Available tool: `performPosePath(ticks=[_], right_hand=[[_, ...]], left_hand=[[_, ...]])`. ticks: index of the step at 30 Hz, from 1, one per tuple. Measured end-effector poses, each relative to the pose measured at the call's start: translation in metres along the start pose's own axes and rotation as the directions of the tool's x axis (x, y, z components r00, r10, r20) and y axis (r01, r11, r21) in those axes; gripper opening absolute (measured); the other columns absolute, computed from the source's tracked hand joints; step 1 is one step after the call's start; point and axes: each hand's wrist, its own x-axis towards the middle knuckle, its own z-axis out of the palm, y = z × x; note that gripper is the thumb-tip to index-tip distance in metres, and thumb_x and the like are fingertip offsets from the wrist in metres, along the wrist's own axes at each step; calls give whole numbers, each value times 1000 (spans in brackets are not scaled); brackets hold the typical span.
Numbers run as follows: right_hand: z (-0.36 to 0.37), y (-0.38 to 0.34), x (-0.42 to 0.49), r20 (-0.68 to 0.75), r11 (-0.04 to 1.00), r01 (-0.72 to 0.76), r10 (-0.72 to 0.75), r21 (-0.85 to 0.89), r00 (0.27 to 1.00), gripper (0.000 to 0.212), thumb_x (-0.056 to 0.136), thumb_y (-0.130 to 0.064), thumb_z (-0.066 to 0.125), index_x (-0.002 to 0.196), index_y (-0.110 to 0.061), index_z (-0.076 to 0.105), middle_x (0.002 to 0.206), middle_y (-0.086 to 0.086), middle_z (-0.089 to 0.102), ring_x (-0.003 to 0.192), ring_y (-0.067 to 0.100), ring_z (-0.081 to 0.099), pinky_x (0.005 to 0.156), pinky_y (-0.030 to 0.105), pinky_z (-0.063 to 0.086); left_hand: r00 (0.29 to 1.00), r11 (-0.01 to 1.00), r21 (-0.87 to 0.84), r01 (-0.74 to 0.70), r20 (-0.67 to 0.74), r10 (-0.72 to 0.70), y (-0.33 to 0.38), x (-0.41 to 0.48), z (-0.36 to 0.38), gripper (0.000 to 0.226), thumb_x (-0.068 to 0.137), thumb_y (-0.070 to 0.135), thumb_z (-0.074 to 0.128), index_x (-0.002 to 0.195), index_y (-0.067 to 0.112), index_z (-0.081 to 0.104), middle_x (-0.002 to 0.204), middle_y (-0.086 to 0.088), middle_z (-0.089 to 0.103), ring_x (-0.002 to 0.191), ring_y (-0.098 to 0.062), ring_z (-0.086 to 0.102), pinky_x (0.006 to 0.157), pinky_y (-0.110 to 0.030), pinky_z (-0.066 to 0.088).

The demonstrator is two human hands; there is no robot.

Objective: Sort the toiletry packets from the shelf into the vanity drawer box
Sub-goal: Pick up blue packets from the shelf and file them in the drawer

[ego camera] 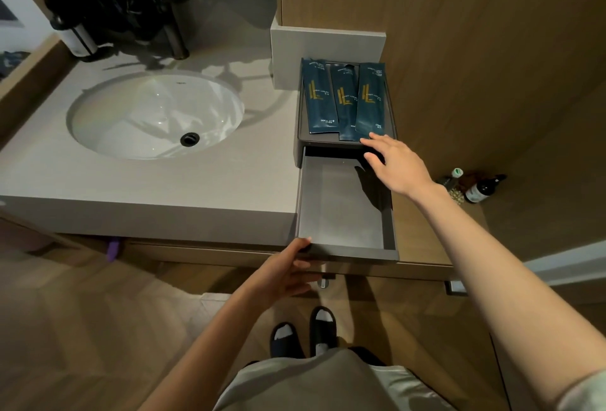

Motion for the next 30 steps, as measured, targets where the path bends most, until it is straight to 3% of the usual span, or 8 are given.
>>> performPosePath(ticks=[3,6,8,11,17,21,26,30], right_hand=[[0,0,-1,12,1000,3,-3,-3,1000,44,101,-37,39,144,-28,40,154,-3,35,145,21,27,114,41,28],[-2,-3,-1,22,1000,1,-1,-5,1000,44,100,-36,40,143,-25,42,153,-1,37,143,24,30,114,40,28],[-7,-7,0,-6,999,7,-8,-34,1000,42,100,-34,42,140,-24,48,148,1,44,137,26,38,111,41,33],[-14,-13,1,-152,998,23,-31,-53,988,34,98,-31,46,129,-23,58,135,2,58,122,25,52,101,40,43],[-29,-22,21,-358,977,-32,108,211,928,27,96,-23,50,120,-24,62,128,-1,60,120,19,50,86,28,43],[-34,-19,47,-315,935,-67,184,347,931,29,94,-22,54,122,-21,59,131,4,57,122,22,50,89,25,37],[-36,-15,79,-113,893,-207,272,399,956,42,91,-26,59,132,-18,50,141,10,43,130,33,37,106,36,31],[-33,-14,98,-30,870,-285,324,402,946,54,88,-32,63,137,-19,42,146,10,34,131,36,31,107,40,30]], left_hand=[[981,927,362,-96,-123,149,4,-4,-8,55,83,63,48,103,13,63,95,-3,74,87,-16,69,82,-33,54],[905,620,765,-175,-123,407,15,-12,-22,72,69,80,39,85,15,64,79,-2,69,72,-18,67,72,-32,56],[827,480,873,-89,-204,524,31,-15,-32,61,75,78,39,75,21,59,73,3,63,70,-18,61,66,-32,48],[770,524,832,-184,-209,602,68,-14,-35,40,87,60,48,85,20,55,77,4,60,75,-16,58,71,-33,46],[643,552,695,-461,-167,747,156,24,-9,22,92,24,53,112,14,56,93,1,60,94,-24,62,85,-37,49],[590,541,672,-505,-188,785,203,56,18,35,92,21,55,125,11,50,88,6,54,86,-15,53,85,-32,44],[556,493,786,-372,-236,797,237,102,31,59,84,38,63,134,13,42,126,-10,55,119,-27,49,102,-40,39],[544,470,835,-285,-263,797,243,120,34,69,81,41,66,137,16,36,134,-14,46,128,-31,35,103,-39,32]])
